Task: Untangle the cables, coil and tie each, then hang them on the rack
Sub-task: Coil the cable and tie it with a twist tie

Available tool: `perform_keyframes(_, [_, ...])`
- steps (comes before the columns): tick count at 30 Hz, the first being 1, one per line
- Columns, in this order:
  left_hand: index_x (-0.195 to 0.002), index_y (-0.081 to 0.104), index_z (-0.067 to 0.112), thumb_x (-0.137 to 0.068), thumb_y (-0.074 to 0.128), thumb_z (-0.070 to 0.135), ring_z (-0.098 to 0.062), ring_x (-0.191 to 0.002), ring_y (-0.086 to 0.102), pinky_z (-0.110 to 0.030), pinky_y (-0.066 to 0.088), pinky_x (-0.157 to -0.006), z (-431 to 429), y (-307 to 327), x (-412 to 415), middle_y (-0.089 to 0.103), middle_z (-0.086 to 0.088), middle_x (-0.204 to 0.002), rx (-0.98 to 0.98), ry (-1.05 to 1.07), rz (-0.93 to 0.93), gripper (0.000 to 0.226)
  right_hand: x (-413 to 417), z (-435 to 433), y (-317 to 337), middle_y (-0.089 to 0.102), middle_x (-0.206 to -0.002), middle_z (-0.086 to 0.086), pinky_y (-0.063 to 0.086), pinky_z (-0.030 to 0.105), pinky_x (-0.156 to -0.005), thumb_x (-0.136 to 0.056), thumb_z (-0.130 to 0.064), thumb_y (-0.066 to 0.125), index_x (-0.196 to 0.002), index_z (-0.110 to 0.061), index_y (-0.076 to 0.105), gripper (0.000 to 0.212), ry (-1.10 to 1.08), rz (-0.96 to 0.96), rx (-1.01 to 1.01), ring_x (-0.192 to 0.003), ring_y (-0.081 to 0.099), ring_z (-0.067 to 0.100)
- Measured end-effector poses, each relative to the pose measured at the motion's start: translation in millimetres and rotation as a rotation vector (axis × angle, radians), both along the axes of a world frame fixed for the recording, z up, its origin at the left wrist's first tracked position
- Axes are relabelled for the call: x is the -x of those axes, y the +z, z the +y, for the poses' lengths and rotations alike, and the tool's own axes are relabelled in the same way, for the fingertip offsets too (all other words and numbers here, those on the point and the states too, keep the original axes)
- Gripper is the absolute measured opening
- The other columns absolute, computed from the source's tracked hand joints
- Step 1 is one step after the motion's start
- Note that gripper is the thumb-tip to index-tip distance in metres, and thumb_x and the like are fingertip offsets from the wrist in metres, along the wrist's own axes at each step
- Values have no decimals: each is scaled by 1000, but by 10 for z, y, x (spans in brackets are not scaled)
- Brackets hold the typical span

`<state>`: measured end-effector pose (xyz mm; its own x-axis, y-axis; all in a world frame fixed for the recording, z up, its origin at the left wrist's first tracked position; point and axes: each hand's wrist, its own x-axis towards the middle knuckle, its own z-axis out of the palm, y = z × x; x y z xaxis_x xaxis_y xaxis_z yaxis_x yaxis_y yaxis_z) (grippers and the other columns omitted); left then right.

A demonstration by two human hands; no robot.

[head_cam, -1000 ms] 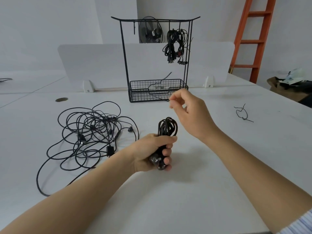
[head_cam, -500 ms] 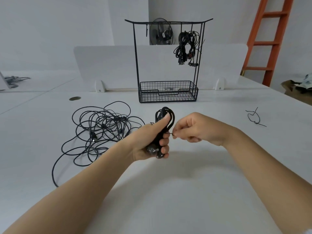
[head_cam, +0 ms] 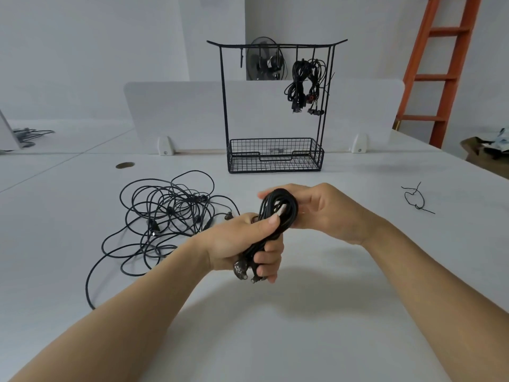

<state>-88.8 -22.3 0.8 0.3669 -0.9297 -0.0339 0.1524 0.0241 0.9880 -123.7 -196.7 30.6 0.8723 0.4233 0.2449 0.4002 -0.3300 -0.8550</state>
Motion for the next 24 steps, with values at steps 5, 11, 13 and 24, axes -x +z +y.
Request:
perform_keyframes(5, [-52, 55, 24, -59, 72, 65, -8, -42, 48, -26, 52, -58, 27, -1, -25, 45, 10, -44, 9, -58, 65, 45, 39, 71, 11, 69, -85, 7, 53, 26, -86, -79, 8, 62, -89, -16, 68, 27, -54, -71, -24, -84, 62, 9])
perform_keyframes(11, [-61, 62, 11, -40, 90, 48, -13, -38, 46, -28, 51, -51, 19, 61, -19, 39, 3, -41, 9, 231, 56, 50, 17, 93, -5, 62, -66, -5, 50, 18, -74, -84, 2, 60, -73, -18, 62, 23, -177, -144, -5, -67, 58, 5])
perform_keyframes(13, [-65, 61, 12, -55, 84, 27, -13, -39, 45, -29, 52, -51, -32, 80, 14, 38, 1, -42, 4, 356, -31, 29, 14, 105, -4, 64, -70, -1, 48, 15, -72, -85, 0, 60, -76, -15, 63, 18, -234, -193, -16, -66, 58, 2])
perform_keyframes(24, [-71, 47, 4, -80, 53, 36, -17, -36, 40, -29, 51, -50, -67, 145, 50, 34, -2, -43, 35, 589, -17, 34, -33, 118, -56, 59, -71, -12, 40, 11, -59, -89, -6, 56, -72, -27, 54, 26, -418, -338, -27, -65, 54, 4])
